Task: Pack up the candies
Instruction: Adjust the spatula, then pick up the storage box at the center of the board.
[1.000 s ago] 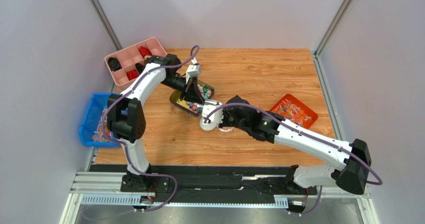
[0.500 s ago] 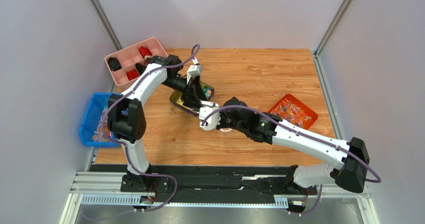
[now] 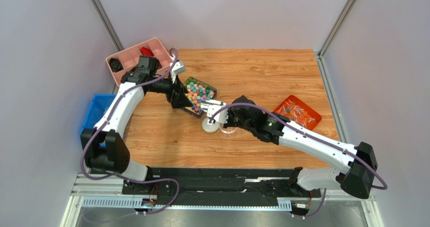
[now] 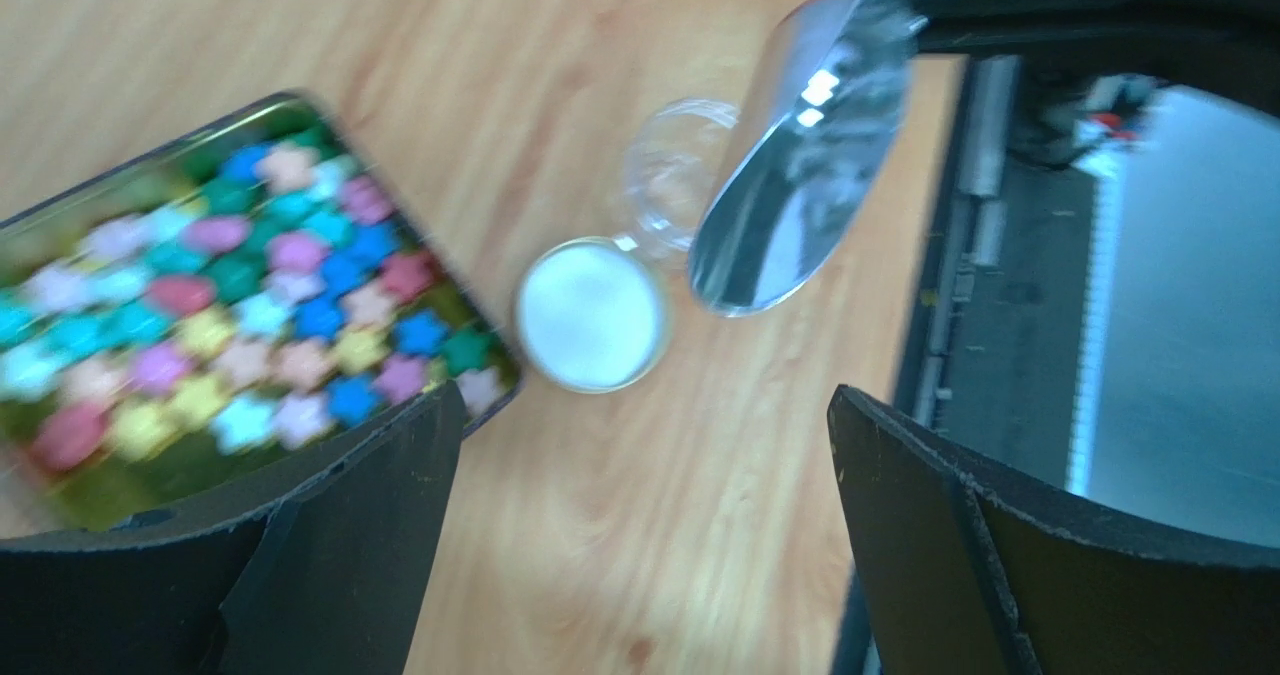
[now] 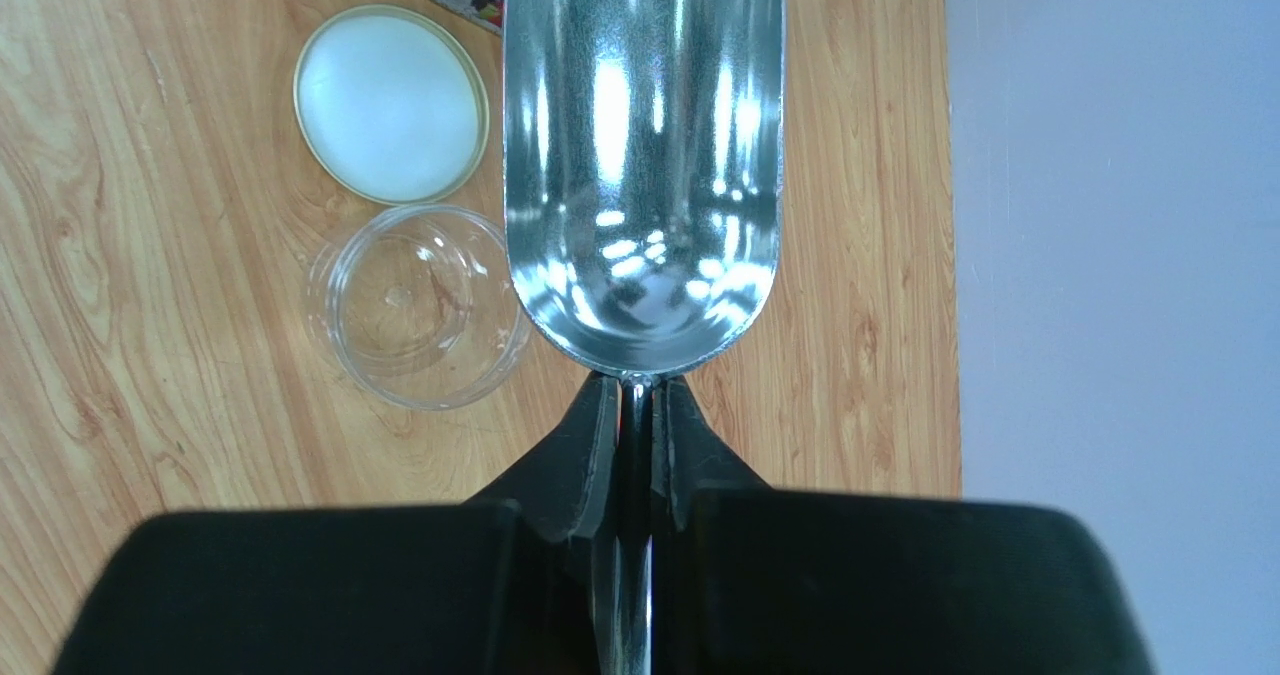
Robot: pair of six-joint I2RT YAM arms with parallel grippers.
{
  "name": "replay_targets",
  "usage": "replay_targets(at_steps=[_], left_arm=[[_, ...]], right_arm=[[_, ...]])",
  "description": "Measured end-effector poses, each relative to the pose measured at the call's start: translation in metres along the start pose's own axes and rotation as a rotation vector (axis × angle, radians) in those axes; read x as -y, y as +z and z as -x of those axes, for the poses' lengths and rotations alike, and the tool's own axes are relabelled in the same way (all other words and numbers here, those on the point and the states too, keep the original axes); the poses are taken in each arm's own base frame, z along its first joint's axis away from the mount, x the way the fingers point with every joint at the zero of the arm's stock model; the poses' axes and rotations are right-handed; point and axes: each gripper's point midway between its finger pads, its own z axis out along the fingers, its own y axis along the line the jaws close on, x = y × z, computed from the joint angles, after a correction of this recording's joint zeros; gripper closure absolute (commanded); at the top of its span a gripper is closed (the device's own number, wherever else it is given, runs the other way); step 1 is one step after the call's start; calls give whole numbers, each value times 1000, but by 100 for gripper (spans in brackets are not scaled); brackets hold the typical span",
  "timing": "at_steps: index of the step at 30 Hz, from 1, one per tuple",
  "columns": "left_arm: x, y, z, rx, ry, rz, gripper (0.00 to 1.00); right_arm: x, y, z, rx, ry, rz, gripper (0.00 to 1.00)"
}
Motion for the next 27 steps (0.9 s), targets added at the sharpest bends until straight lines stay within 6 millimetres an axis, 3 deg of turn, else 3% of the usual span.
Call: replay_targets(at_steps=[4,9,16,21,27], left_arm=[[-22,-11,6,1,58,201,1],[-82,-21,13,-13,80,462,1],[-167,-8,-27,-106,-8,653,4],[-205,1,-46,-166,-44,709,9],[-240,-4,-24,-152,-8,801,18]], right_arm=[[13,-2,-11,-9,49,-22,100],[25,-2,-25,-31,119,-45,100],[44,-3,-41,-67,182,-113,100],[57,-5,-57,-91,226,-160,100],[60,-7,-62,-93,244,-179,100]])
